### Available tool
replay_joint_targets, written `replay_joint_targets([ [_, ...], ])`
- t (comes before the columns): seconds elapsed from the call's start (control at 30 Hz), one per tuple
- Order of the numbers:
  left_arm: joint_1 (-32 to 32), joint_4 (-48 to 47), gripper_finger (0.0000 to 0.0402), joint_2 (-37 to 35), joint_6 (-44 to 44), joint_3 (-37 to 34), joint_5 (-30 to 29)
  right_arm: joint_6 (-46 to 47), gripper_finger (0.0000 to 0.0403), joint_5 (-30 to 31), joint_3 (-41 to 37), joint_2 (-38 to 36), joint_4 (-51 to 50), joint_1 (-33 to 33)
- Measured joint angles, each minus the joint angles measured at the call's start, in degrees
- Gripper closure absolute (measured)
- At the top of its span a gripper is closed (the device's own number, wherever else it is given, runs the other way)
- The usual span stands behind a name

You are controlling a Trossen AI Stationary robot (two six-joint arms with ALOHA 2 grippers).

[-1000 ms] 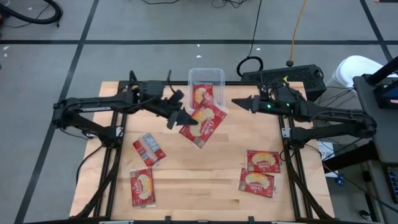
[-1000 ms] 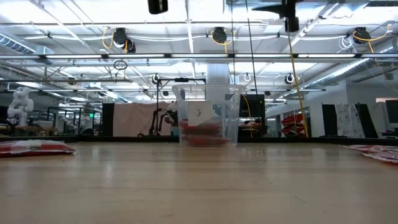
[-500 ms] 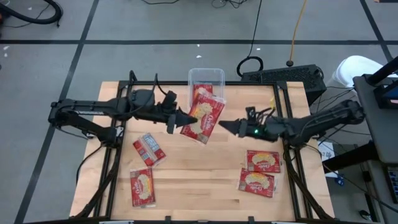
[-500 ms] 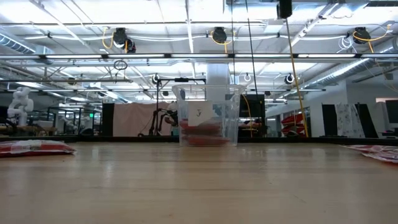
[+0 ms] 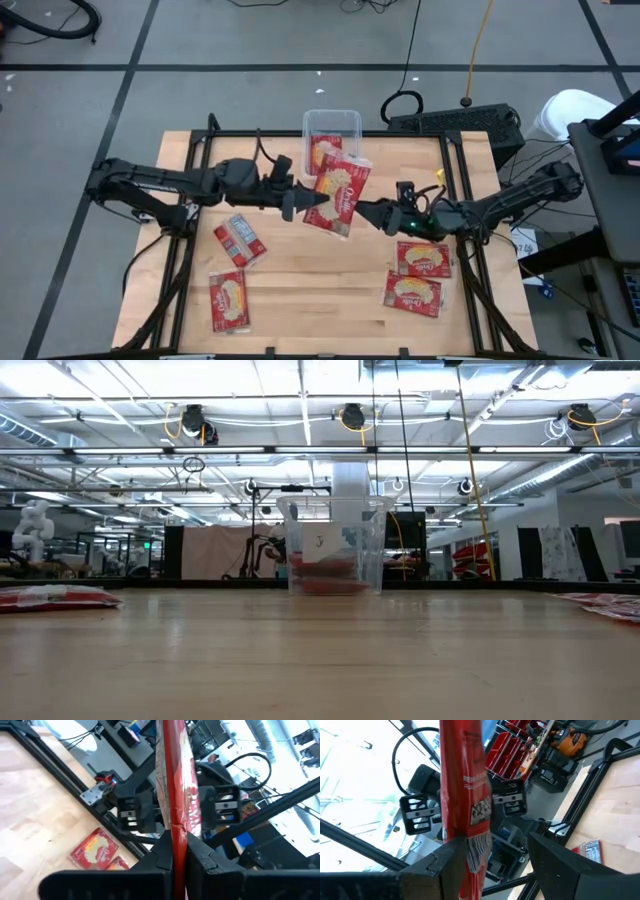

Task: Sort popcorn bags into baskets
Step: Put the red popcorn bag into the transparent container

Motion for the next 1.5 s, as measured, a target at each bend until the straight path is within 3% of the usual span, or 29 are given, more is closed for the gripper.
replay_joint_targets([
  [0.43,0.04,-3.8,0.0378,-2.59,0.41,0.0,-2.71,-1.96,0.0199,-0.07,0.01,-5.31,-7.09,0.67],
  [0.6,0.16,-3.82,0.0383,-2.13,0.0,-0.02,-3.08,-2.64,0.0199,-0.07,0.01,-5.08,-6.78,0.7],
  [0.77,-0.5,-3.98,0.0362,0.01,-2.15,-0.05,-2.99,-4.18,0.0199,-0.09,0.01,-3.51,-4.63,0.7],
  [1.1,-1.62,-1.15,0.0381,3.21,-3.02,-0.03,-2.38,-4.02,0.0204,-0.05,0.01,-2.32,-4.44,0.63],
  [1.23,-1.61,-1.17,0.0357,3.31,-3.04,-0.02,-2.4,-4.4,0.0232,-0.03,0.01,-2.29,-4.51,0.61],
  [1.5,0.0,-1.13,0.0348,3.31,-1.64,-0.02,-2.51,-5.5,0.0333,0.15,0.01,-2.29,-5.76,-0.21],
])
